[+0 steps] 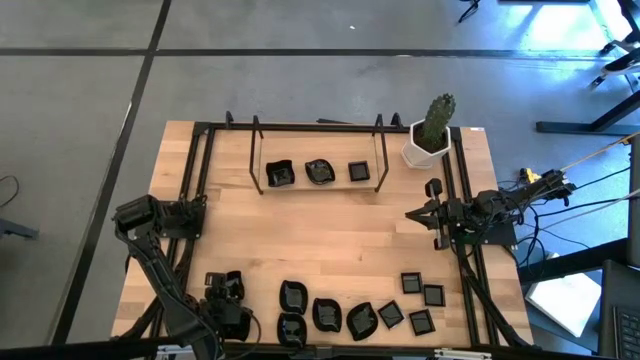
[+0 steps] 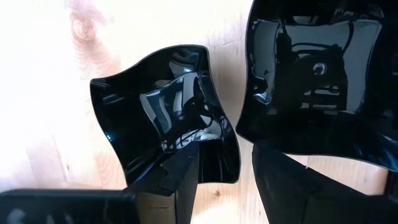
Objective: Pick & Place Mini shaped plates
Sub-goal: Stack the black distorted square plate on top of the black distorted square plate on the shelf
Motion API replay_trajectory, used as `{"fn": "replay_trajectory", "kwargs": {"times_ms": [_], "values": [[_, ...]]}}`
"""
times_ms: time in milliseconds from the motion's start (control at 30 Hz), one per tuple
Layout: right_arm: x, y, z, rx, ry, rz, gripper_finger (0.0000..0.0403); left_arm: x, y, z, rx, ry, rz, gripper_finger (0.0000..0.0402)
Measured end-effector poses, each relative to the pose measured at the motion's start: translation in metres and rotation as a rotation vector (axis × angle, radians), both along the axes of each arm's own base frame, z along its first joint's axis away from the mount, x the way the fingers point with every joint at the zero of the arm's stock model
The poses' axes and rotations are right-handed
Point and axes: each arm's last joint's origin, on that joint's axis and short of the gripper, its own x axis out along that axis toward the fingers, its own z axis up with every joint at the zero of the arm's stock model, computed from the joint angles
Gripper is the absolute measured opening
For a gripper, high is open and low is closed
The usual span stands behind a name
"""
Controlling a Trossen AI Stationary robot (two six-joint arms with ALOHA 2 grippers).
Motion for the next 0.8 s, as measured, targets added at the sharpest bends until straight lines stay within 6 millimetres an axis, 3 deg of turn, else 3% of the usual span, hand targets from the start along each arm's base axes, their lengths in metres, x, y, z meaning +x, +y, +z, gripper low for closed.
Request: {"fn": "replay_trajectory", "kwargs": {"times_ms": [367,800], "values": [[0.0,0.0,0.0,0.0,0.0,0.0,0.002,-0.008,-0.003,0.0,0.02,-0.014,-0.033,0.0143],[0.0,0.0,0.0,-0.001,0.0,-0.001,0.0019,-0.016,0.008,-0.02,0.071,0.017,-0.061,0.0143]]}}
